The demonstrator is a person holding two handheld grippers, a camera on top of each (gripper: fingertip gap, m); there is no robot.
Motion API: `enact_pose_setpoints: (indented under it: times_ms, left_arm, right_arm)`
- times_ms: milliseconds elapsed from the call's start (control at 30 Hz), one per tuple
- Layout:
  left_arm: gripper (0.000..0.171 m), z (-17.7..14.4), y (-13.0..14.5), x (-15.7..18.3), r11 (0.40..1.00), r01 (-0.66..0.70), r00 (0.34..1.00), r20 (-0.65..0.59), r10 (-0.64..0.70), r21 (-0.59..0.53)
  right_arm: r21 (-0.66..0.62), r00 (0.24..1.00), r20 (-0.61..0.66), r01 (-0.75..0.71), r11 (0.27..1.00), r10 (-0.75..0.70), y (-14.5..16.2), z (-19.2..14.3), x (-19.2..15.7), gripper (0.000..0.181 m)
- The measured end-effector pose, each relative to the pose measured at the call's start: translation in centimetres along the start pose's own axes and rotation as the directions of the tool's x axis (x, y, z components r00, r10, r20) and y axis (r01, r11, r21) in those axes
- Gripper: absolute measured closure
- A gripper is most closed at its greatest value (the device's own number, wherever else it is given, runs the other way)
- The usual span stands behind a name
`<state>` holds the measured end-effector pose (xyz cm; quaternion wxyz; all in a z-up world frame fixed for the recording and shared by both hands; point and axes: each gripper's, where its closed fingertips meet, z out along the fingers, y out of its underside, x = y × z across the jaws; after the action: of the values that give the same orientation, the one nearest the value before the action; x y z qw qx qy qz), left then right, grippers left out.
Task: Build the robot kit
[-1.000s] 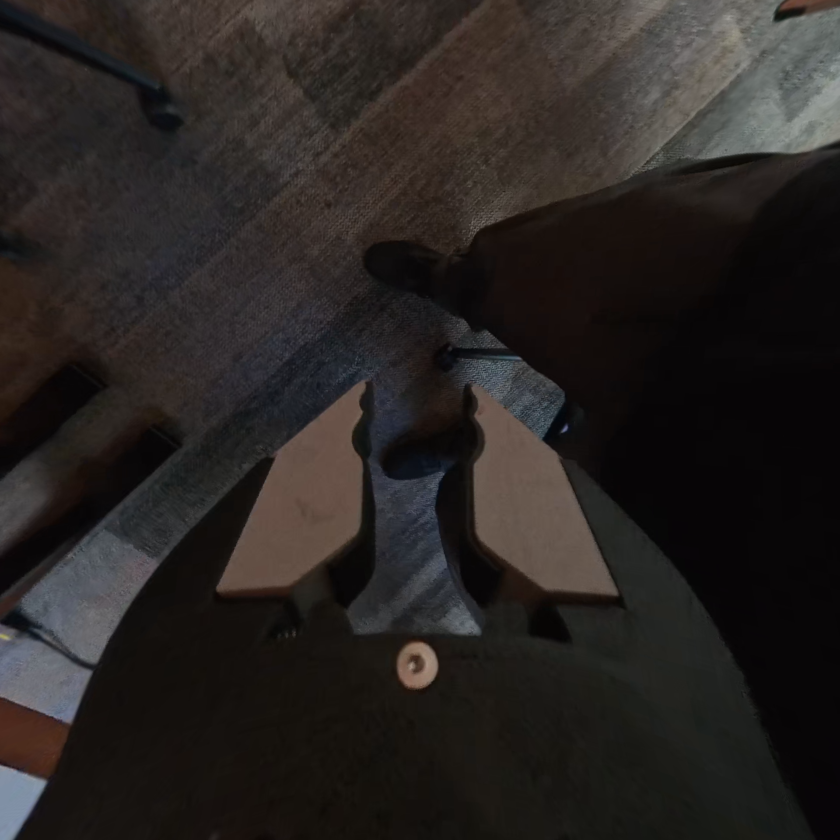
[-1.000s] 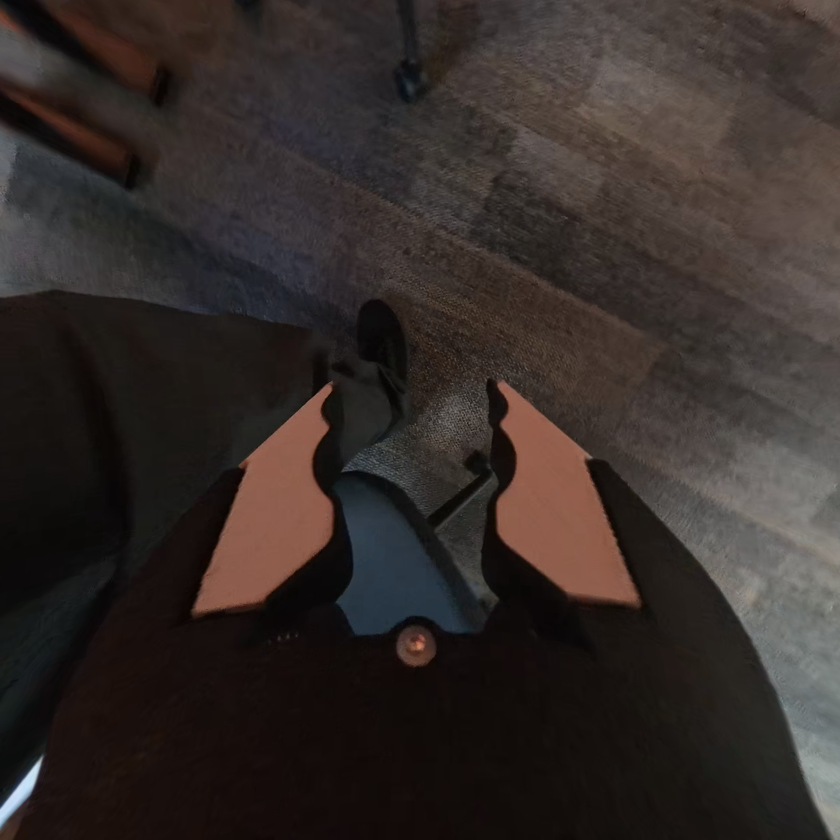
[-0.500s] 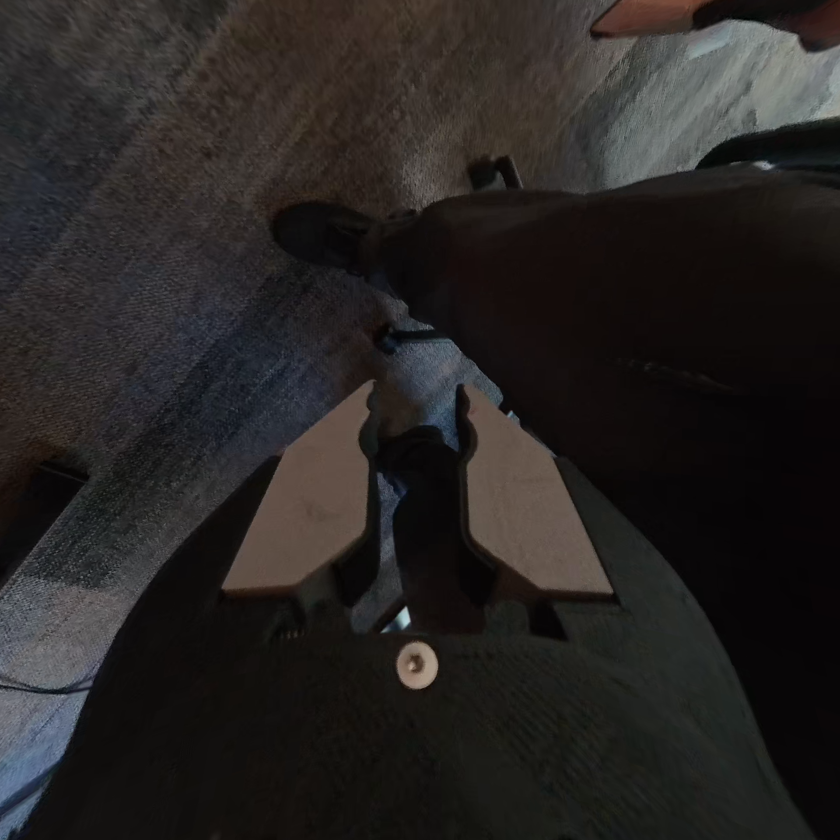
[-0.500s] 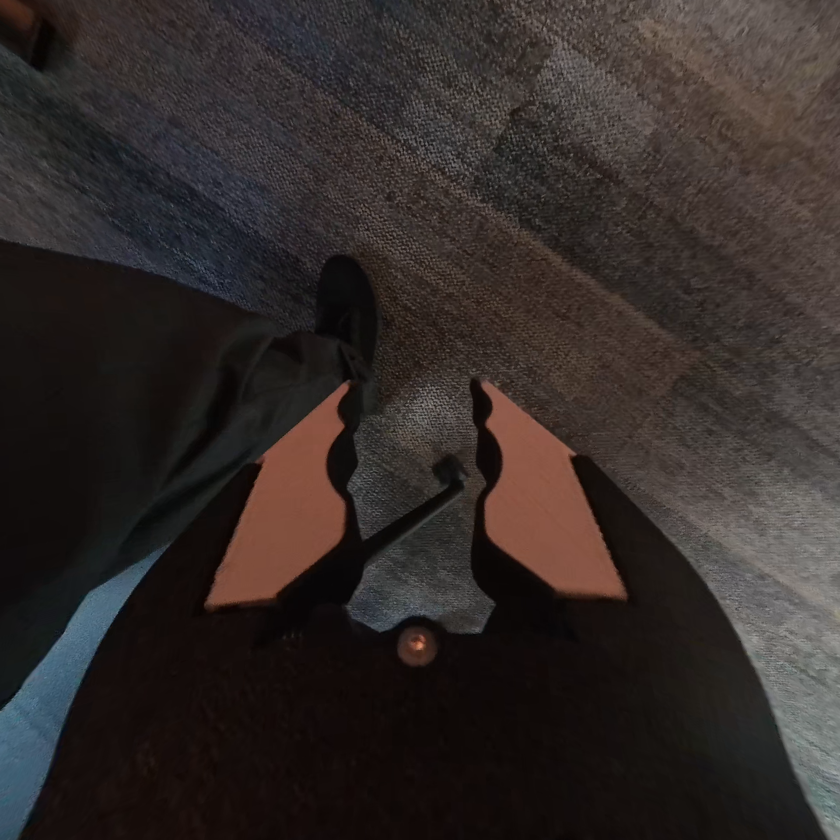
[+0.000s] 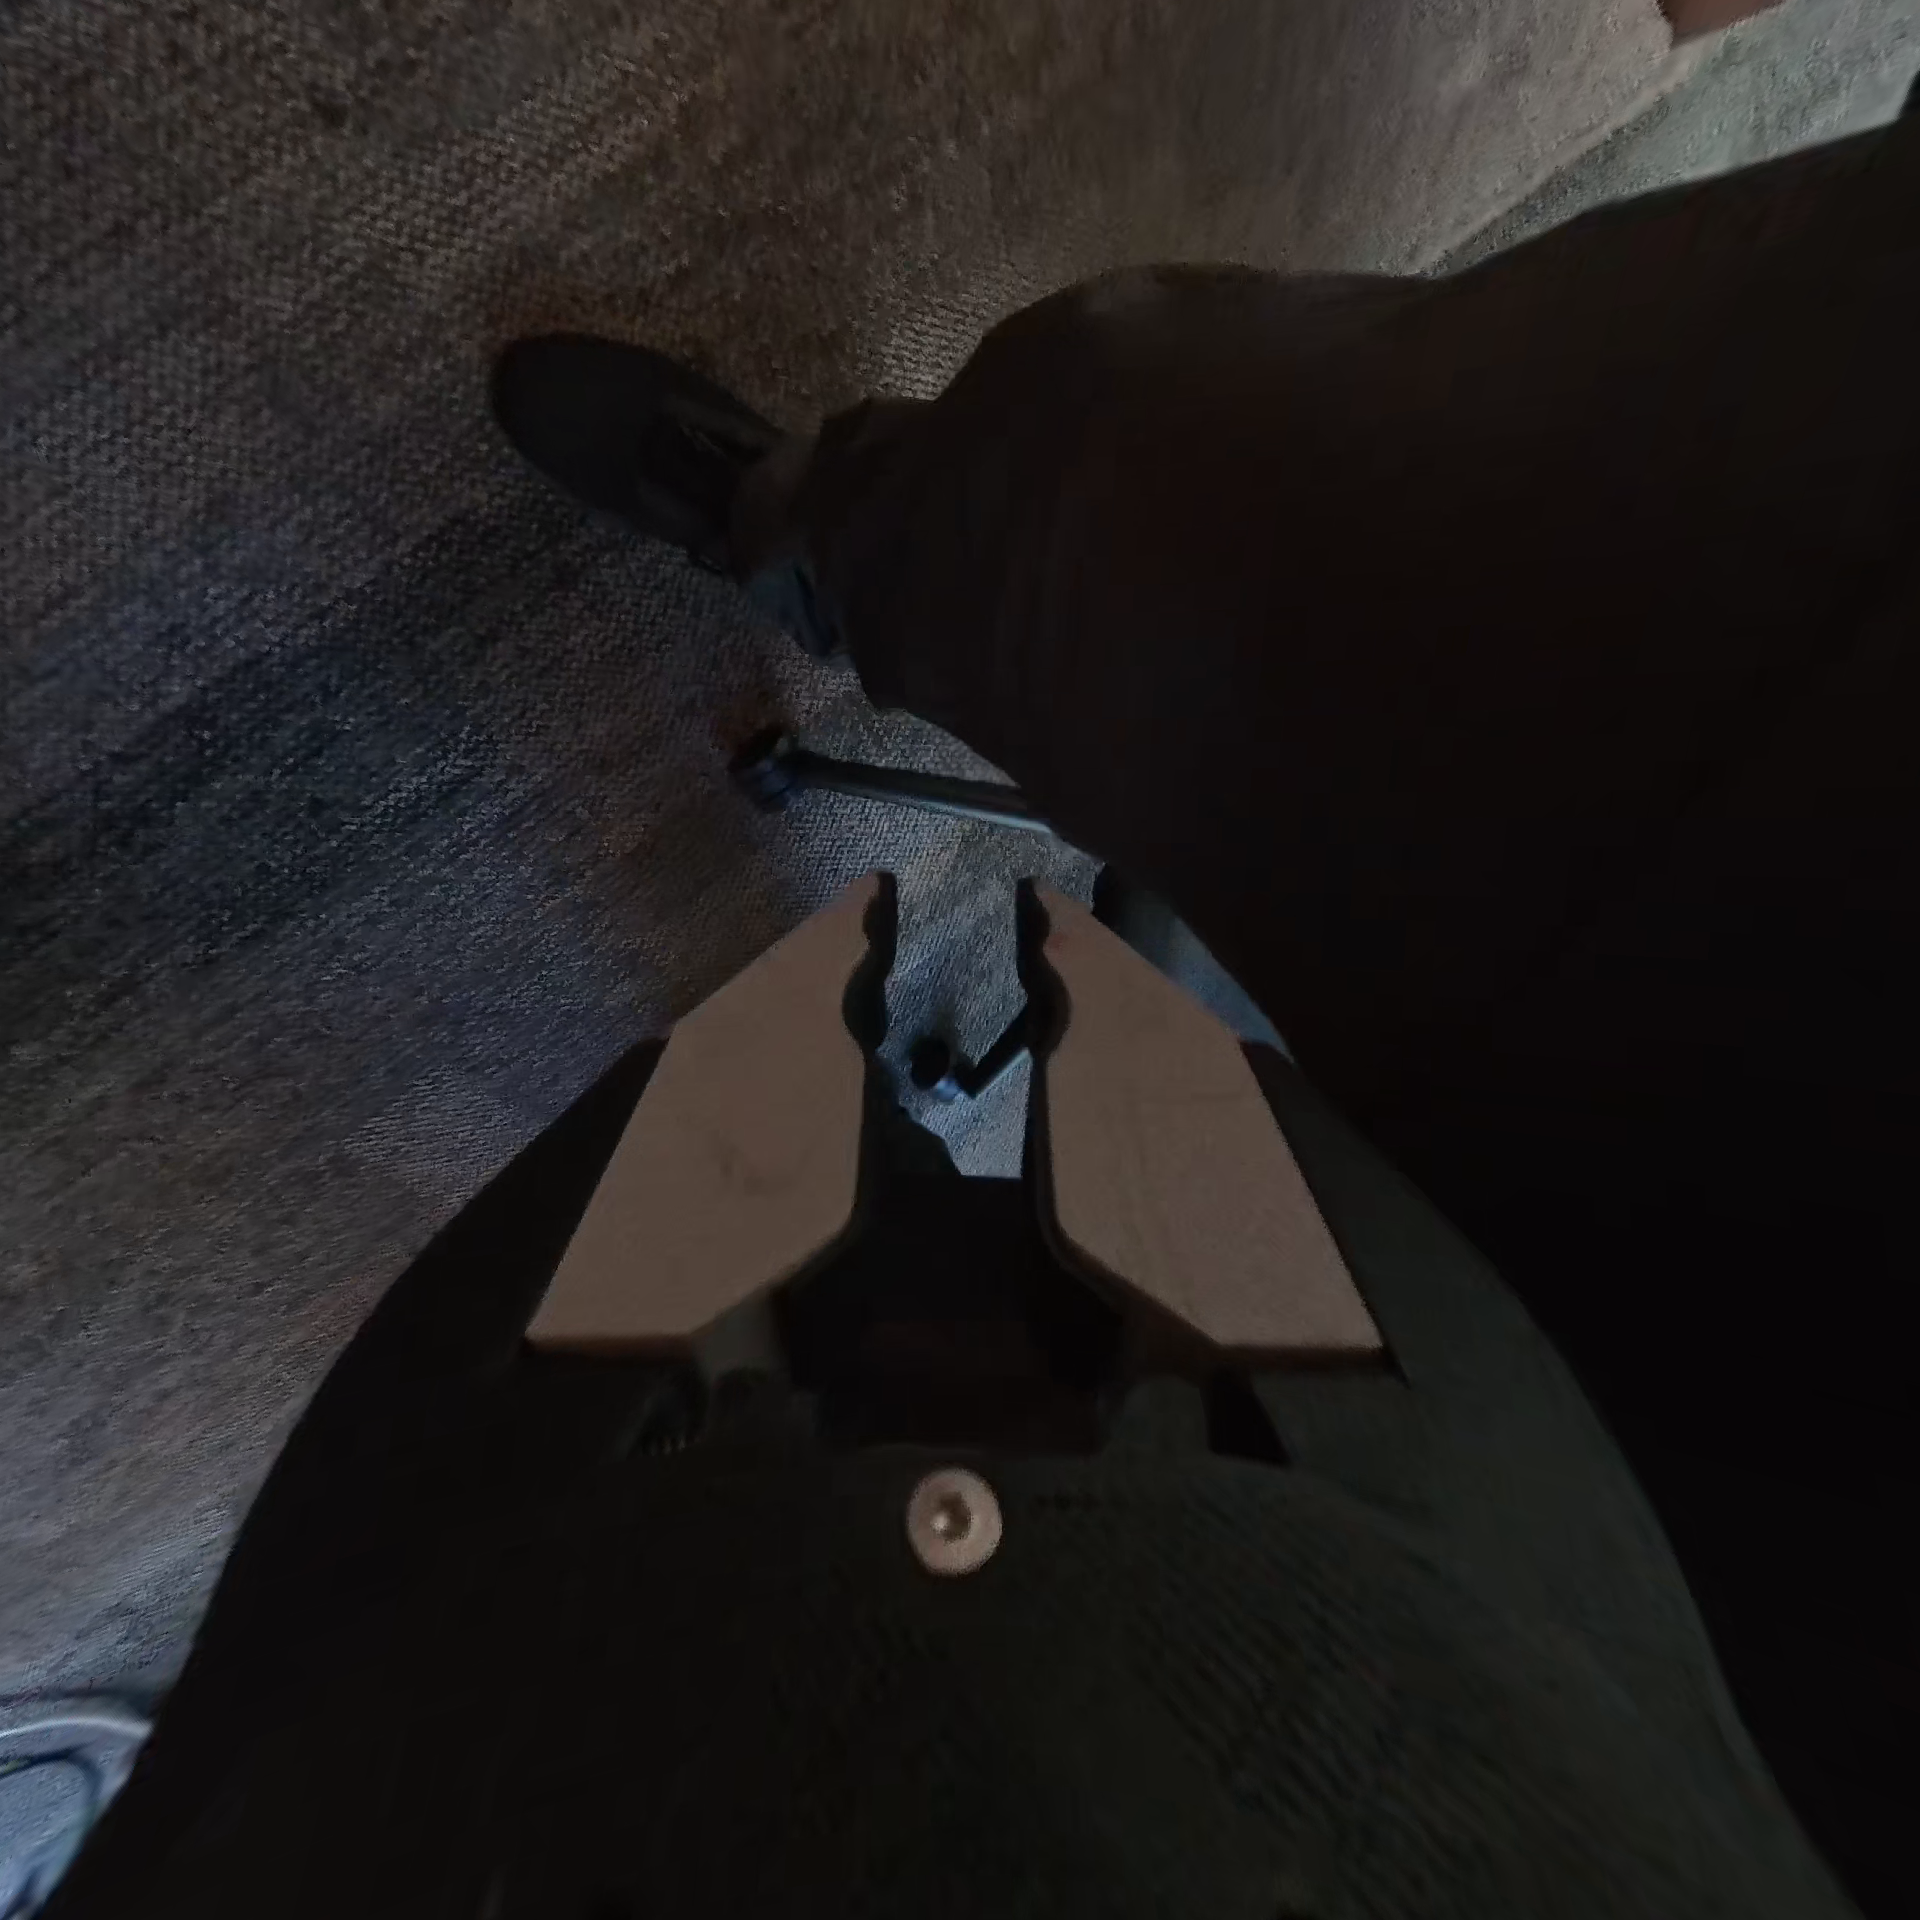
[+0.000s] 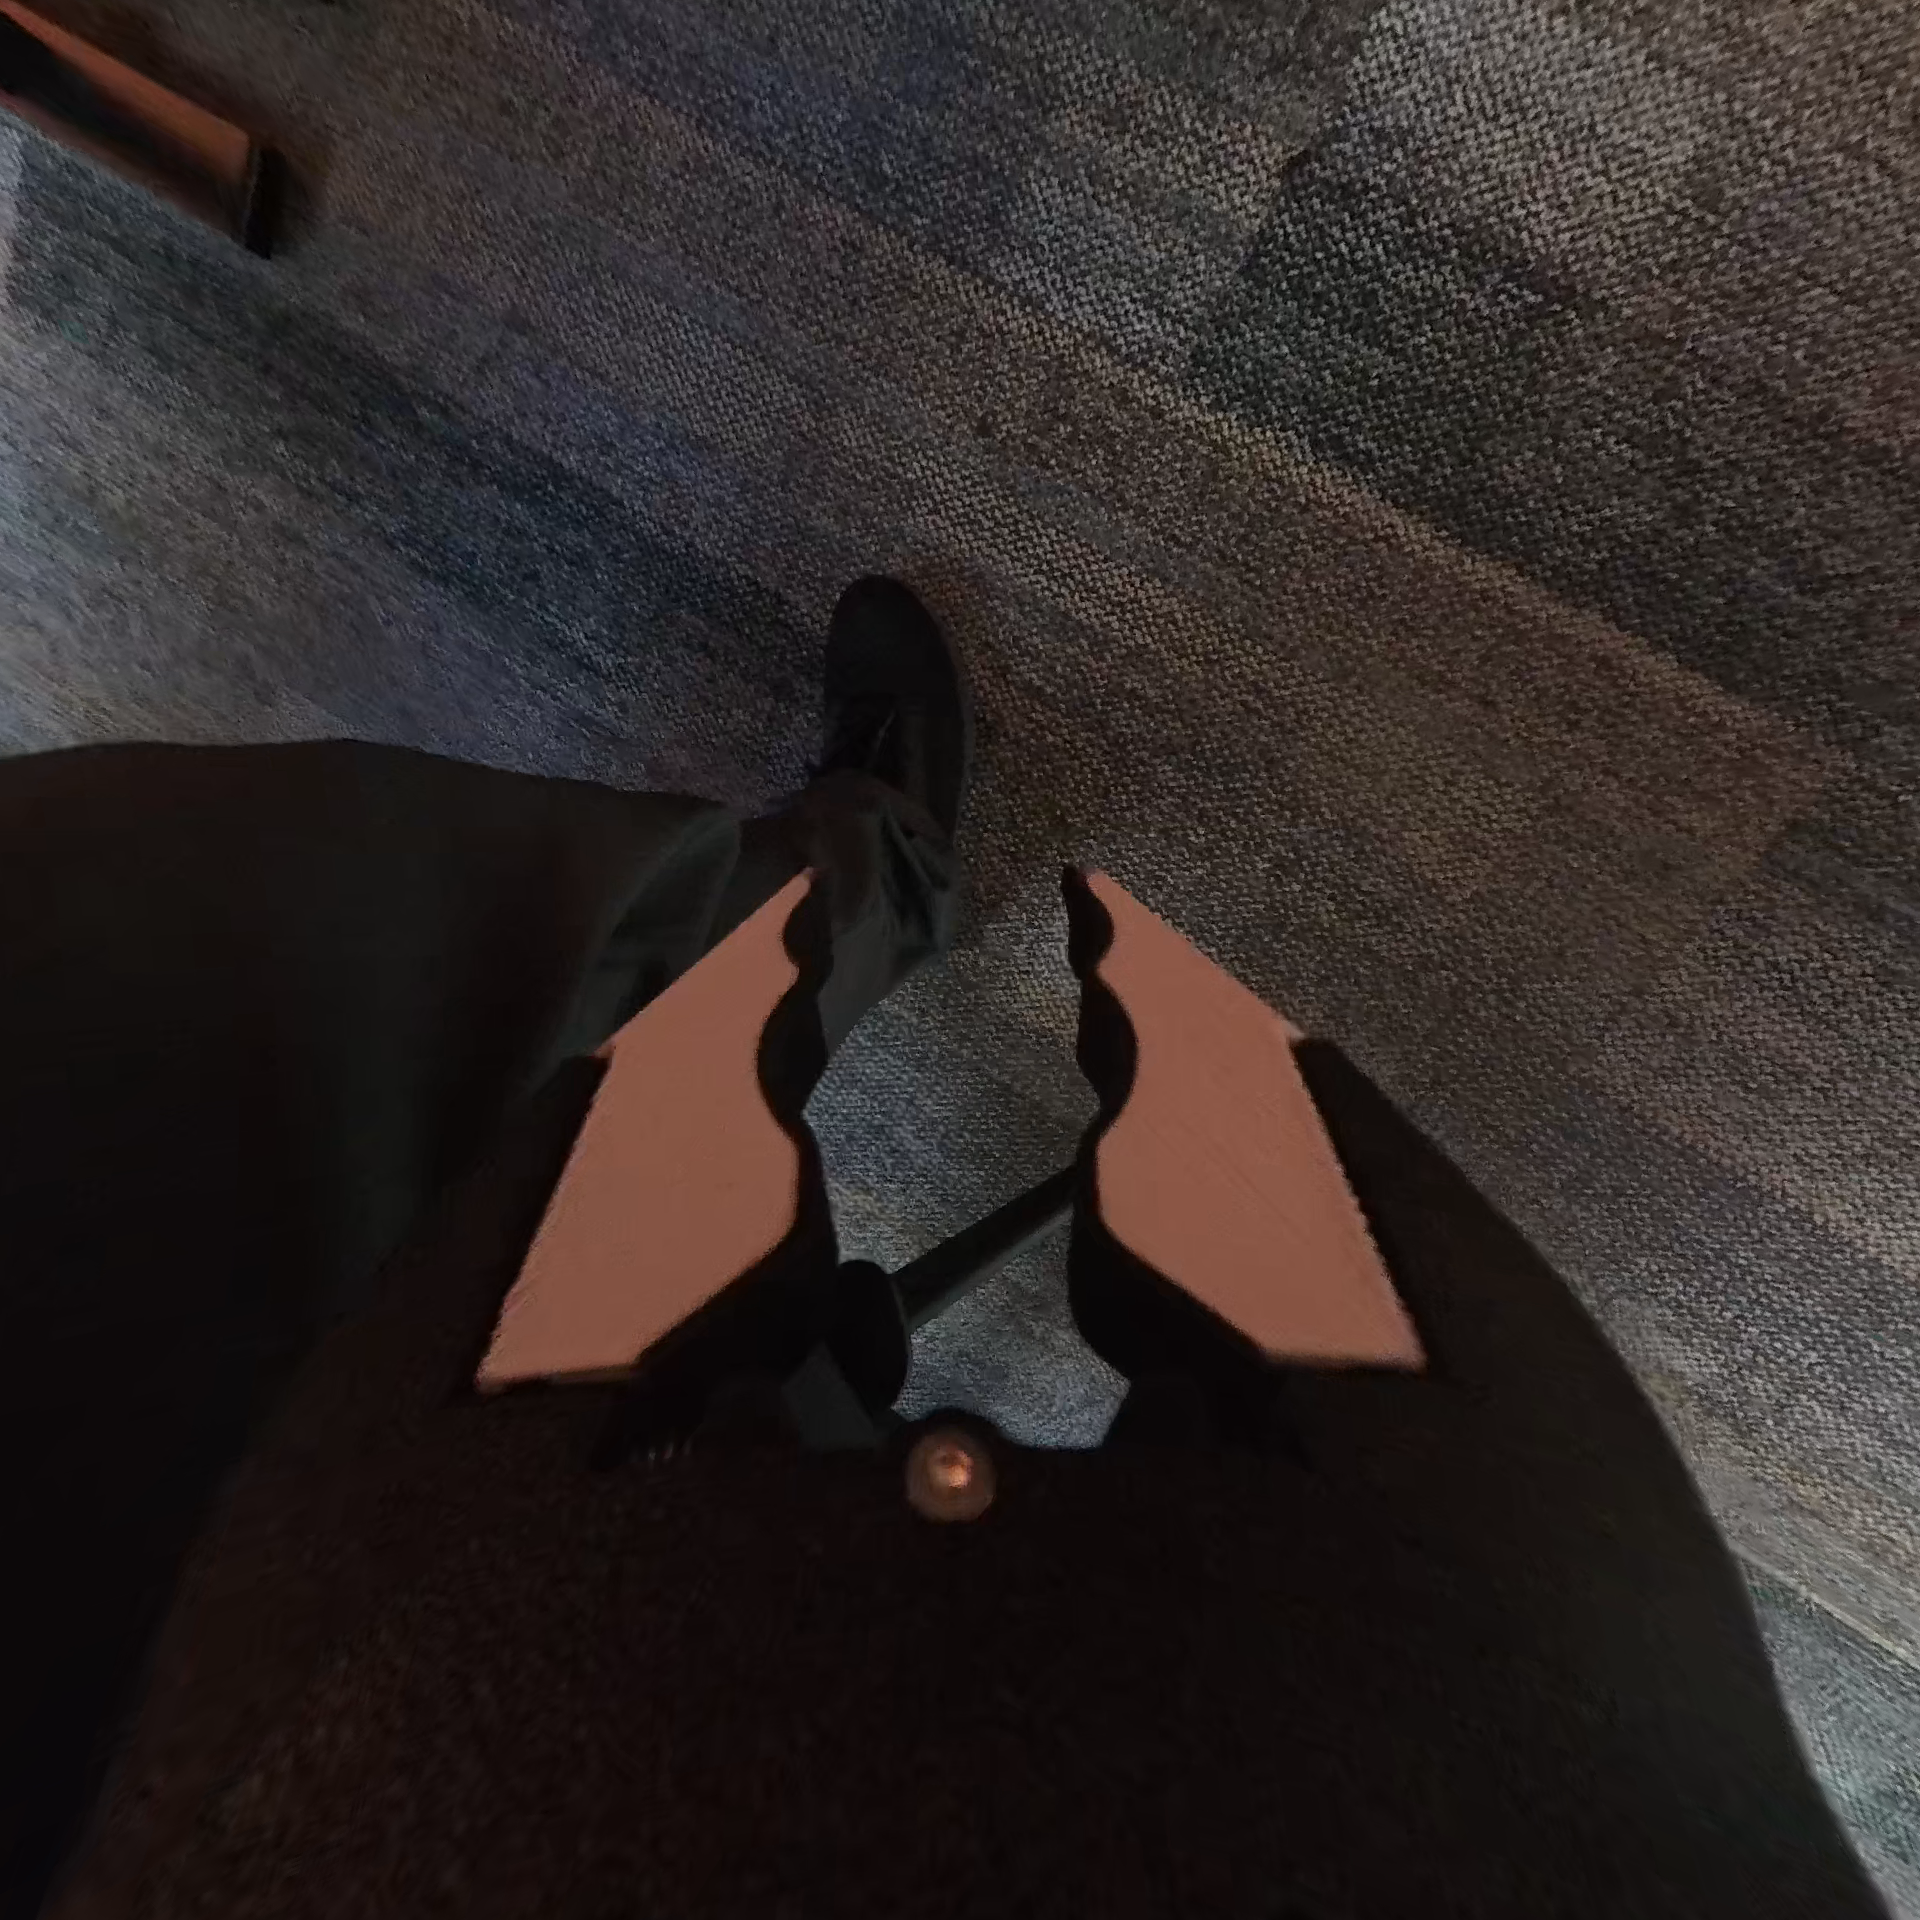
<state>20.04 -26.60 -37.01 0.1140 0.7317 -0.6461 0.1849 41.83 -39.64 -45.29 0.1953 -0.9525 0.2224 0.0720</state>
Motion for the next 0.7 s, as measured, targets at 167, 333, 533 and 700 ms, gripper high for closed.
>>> enact_pose_setpoints:
  times_ms: [167, 333, 533, 700]
  left_arm:
    - [0.152, 4.0, 4.4, -1.7, 0.976, 0.145, 0.987, 0.039, -0.153, 0.161]
    - [0.153, 7.0, 8.3, -5.6, 0.886, 0.268, 0.948, 0.063, -0.313, 0.379]
    - [0.152, 7.2, 12.4, -10.8, 0.730, 0.409, 0.865, 0.023, -0.502, 0.548]
    - [0.150, 3.9, 15.5, -16.8, 0.628, 0.423, 0.771, 0.104, -0.628, 0.653]
  right_arm:
    - [0.033, 0.989, 0.024, 0.148, 0.988, -0.149, -4.1, 1.2, -2.2, 0.138]
    - [0.237, 0.902, 0.080, 0.397, 0.887, -0.425, -15.6, 3.4, -13.0, 0.137]
    - [0.407, 0.687, 0.345, 0.504, 0.762, -0.639, -19.0, 9.0, -35.4, 0.129]
    - [0.454, 0.481, 0.424, 0.620, 0.640, -0.767, -13.3, 12.6, -44.2, 0.129]
